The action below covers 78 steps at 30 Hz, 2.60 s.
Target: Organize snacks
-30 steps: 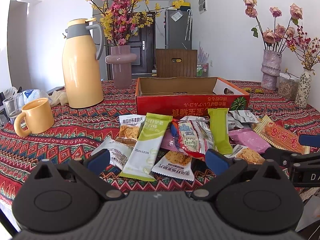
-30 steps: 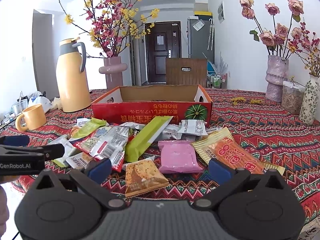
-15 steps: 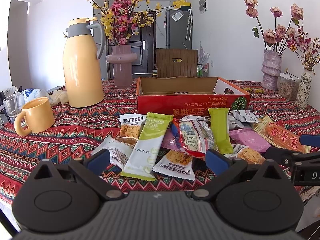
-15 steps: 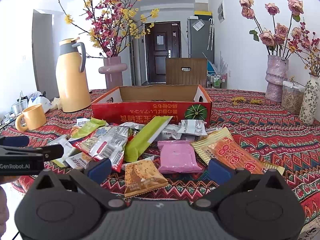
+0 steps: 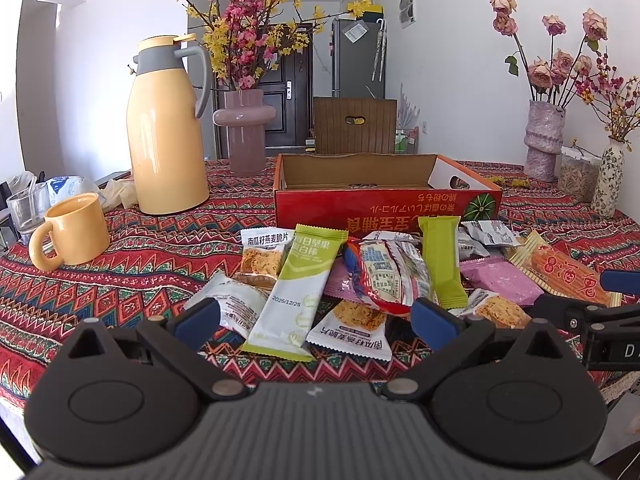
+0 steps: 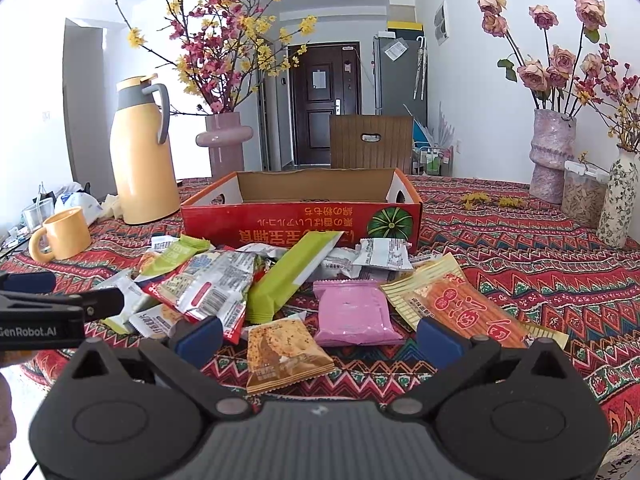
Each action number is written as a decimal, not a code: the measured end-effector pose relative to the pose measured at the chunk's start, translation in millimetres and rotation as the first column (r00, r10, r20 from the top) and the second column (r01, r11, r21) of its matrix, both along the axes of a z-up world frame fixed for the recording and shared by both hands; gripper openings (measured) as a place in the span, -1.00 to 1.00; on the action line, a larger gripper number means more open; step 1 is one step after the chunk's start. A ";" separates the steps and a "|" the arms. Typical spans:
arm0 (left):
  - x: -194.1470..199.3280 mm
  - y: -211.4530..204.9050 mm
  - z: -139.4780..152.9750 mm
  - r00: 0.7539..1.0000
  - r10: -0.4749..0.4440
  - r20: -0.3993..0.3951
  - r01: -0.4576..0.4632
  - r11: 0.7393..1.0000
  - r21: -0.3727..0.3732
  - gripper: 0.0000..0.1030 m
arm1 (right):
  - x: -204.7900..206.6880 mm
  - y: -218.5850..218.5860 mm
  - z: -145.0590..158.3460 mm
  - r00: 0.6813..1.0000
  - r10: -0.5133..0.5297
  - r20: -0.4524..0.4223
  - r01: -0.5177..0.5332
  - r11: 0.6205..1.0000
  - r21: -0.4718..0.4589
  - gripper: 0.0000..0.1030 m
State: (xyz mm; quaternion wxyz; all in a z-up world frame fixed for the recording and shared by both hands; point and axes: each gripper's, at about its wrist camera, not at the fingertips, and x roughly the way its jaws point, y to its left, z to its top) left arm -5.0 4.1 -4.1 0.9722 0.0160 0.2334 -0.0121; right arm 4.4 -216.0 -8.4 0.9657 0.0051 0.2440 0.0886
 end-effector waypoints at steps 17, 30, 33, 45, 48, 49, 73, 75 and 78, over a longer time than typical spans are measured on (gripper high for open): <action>0.2 0.4 -1.1 1.000 0.001 -0.004 -0.001 1.000 -0.002 1.00 | 3.6 2.5 -3.1 1.000 0.006 -0.013 -0.006 1.000 -0.012 1.00; 16.4 10.1 -9.0 0.999 0.012 -0.037 -0.012 1.000 -0.008 1.00 | 19.8 7.1 -14.6 0.998 0.028 -0.058 -0.030 0.999 -0.028 0.68; 19.9 12.5 -10.3 0.999 0.016 -0.043 -0.016 1.000 -0.009 1.00 | 25.2 12.8 -17.1 0.996 0.060 -0.073 -0.062 0.998 -0.031 0.56; 29.9 25.2 -12.2 0.998 0.032 -0.060 -0.032 0.999 -0.010 1.00 | 55.8 34.8 -27.8 0.979 0.151 -0.136 -0.163 0.984 -0.078 -0.03; 31.9 28.7 -11.7 0.997 0.037 -0.062 -0.037 0.999 -0.013 1.00 | 56.8 37.9 -31.3 0.974 0.172 -0.149 -0.188 0.977 -0.099 -0.03; 32.5 29.4 -11.5 0.997 0.038 -0.062 -0.039 0.999 -0.013 1.00 | 56.8 38.9 -32.2 0.973 0.176 -0.151 -0.193 0.975 -0.107 -0.04; 82.8 65.9 -9.6 0.984 0.137 -0.110 -0.130 0.989 0.063 1.00 | 59.0 7.6 -7.4 0.992 0.109 -0.069 -0.111 0.994 -0.018 -0.24; 84.8 64.4 -10.5 0.985 0.126 -0.116 -0.119 0.991 0.062 1.00 | 60.2 5.0 -6.8 0.993 0.101 -0.066 -0.102 0.995 -0.012 -0.24; 87.5 59.0 -11.2 0.988 0.096 -0.124 -0.090 0.994 0.055 1.00 | 60.7 1.6 -5.3 0.995 0.086 -0.055 -0.086 0.996 -0.008 -0.24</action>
